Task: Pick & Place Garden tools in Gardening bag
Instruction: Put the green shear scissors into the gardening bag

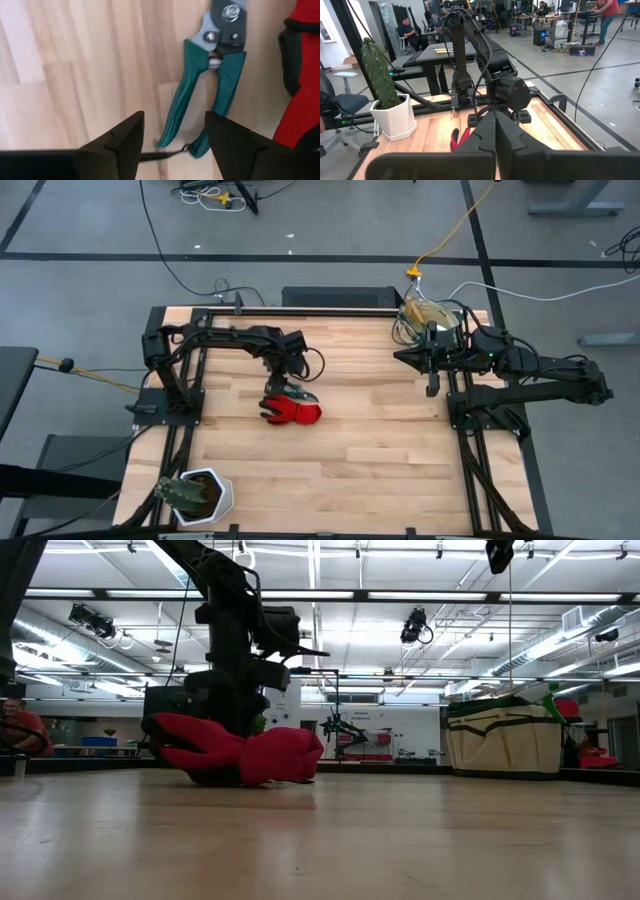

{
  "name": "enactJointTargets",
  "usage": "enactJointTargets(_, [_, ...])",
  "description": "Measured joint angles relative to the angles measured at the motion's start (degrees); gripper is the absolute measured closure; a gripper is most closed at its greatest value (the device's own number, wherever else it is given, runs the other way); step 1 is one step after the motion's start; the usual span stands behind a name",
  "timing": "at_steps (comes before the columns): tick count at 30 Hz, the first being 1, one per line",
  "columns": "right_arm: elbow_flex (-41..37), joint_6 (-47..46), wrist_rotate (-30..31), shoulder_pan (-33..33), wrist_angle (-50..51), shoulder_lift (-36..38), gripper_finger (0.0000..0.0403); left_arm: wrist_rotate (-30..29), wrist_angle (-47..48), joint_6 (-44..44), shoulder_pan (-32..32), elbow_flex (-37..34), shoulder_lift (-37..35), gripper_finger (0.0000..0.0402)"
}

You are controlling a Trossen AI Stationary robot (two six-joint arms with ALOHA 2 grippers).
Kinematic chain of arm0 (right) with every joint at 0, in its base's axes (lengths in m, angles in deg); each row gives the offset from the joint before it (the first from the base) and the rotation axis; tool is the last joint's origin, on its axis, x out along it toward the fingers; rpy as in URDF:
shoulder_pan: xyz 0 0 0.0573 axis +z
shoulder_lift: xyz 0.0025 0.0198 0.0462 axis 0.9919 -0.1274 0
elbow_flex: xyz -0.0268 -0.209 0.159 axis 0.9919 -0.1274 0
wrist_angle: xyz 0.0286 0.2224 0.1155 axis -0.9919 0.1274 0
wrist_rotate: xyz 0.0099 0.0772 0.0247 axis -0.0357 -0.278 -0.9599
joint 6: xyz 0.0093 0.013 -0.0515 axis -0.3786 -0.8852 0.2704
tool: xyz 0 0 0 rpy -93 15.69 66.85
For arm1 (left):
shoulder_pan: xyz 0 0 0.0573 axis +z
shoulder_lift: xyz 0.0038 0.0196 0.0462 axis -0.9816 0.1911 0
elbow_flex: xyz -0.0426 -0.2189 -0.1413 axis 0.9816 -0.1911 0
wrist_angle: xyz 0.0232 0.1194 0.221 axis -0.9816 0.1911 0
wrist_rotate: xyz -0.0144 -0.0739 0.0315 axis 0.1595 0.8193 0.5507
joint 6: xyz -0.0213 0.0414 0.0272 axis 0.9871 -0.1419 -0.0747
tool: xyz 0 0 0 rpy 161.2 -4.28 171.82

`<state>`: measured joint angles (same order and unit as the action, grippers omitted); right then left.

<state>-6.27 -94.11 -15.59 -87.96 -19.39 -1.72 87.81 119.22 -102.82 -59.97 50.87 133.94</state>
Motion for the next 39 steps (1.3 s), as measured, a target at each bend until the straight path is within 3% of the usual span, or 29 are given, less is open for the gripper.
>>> enactJointTargets(7, [0.0,0.0,0.0,0.0,0.0,0.0,0.0403,-1.4,-3.8,-2.8,-1.8,-4.7,-0.1,0.0193])
enactJointTargets(15, [0.0,-1.0,3.0,0.0,0.2,0.0,0.0403,-6.0,-7.5,-3.2,-1.8,-5.2,0.1,0.0216])
enactJointTargets(39, [0.0,-1.5,4.3,0.0,1.0,0.0,0.0403,-5.1,-9.4,-12.6,-1.5,-6.4,0.9,0.022])
